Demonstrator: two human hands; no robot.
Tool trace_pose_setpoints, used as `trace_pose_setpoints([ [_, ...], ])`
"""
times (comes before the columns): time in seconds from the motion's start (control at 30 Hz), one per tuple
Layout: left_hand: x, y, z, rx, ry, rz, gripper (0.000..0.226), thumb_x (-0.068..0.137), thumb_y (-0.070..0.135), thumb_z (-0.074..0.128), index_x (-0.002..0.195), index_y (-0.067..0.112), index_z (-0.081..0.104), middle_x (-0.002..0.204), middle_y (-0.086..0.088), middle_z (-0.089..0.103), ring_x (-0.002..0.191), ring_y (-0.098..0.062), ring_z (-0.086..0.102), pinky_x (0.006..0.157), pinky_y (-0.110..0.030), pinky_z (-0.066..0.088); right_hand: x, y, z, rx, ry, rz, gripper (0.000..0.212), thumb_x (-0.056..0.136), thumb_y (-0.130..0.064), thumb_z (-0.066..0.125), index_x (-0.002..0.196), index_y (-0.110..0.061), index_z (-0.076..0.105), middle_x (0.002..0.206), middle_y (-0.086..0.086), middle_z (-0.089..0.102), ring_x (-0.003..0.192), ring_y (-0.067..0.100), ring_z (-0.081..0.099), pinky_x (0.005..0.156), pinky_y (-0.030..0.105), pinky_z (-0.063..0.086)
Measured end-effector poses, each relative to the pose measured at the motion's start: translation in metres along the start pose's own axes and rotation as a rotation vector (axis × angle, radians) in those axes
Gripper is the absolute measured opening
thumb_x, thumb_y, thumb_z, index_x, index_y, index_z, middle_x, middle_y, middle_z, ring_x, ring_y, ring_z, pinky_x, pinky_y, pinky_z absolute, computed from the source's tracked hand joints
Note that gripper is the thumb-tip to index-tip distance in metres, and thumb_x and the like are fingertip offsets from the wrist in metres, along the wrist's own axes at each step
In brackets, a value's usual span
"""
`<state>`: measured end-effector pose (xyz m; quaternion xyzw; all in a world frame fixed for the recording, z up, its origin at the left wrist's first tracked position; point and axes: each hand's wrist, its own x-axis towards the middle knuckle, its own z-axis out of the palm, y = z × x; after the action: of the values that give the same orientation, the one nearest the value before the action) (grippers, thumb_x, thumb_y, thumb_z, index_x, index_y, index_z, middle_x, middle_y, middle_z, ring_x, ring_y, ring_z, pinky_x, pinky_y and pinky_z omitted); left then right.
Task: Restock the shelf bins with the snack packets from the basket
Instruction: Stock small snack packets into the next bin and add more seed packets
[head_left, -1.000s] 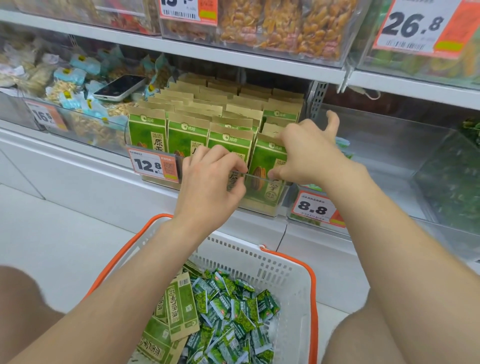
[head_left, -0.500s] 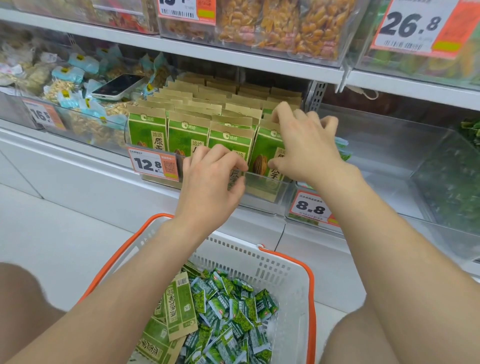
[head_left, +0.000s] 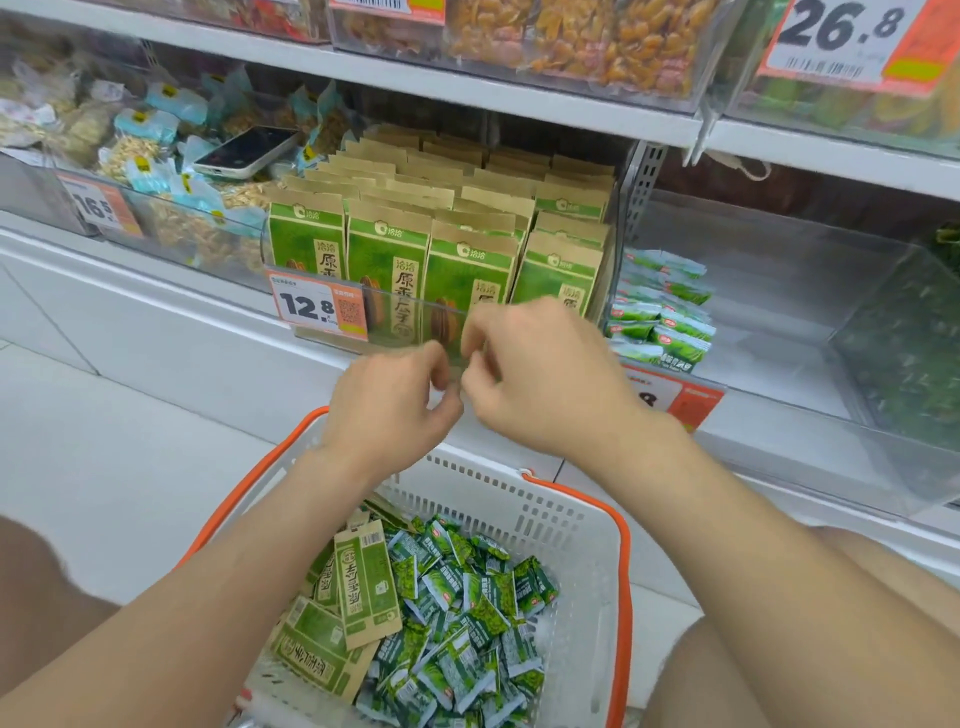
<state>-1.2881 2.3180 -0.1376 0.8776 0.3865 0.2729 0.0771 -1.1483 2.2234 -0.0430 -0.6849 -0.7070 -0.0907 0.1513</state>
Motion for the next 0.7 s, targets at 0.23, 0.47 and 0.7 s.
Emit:
trace_pose_setpoints([
  [0.23, -0.060, -0.044, 0.055, 0.369, -0.826, -0.111, 0.012, 0.099, 0.021, 0.051, 0.101, 0.017, 0.062, 0.097, -0.006, 0.063, 0.083, -0.027, 0.062, 0.074, -0.039, 0.055, -0.026, -0.035, 0.068, -0.101, -0.700, -0.187, 0.009, 0.095, -0.016, 0.055, 0.087, -0.018, 0.053, 0.078, 0.001, 0.040, 0.060, 0.021, 0.046, 0.050, 0.028, 0.031],
  [0.47, -0.143, -0.078, 0.114, 0.537, -1.316, 0.136, 0.079, 0.096, -0.002, 0.064, 0.162, 0.021, 0.026, 0.168, -0.012, 0.023, 0.123, -0.037, 0.062, 0.085, -0.044, 0.058, -0.032, -0.047, 0.094, -0.118, -0.877, -0.245, 0.004, 0.098, -0.012, 0.054, 0.100, -0.012, 0.058, 0.080, 0.003, 0.049, 0.061, 0.017, 0.050, 0.046, 0.026, 0.032],
  [0.7, -0.151, -0.068, 0.131, 0.575, -1.410, 0.288, 0.090, 0.097, -0.005, 0.064, 0.166, 0.021, 0.013, 0.175, -0.008, -0.007, 0.132, -0.045, 0.051, 0.089, -0.044, 0.053, -0.028, -0.049, 0.106, -0.114, -0.921, -0.258, 0.009, 0.100, -0.014, 0.055, 0.105, -0.012, 0.062, 0.083, 0.002, 0.053, 0.061, 0.016, 0.051, 0.048, 0.028, 0.034],
])
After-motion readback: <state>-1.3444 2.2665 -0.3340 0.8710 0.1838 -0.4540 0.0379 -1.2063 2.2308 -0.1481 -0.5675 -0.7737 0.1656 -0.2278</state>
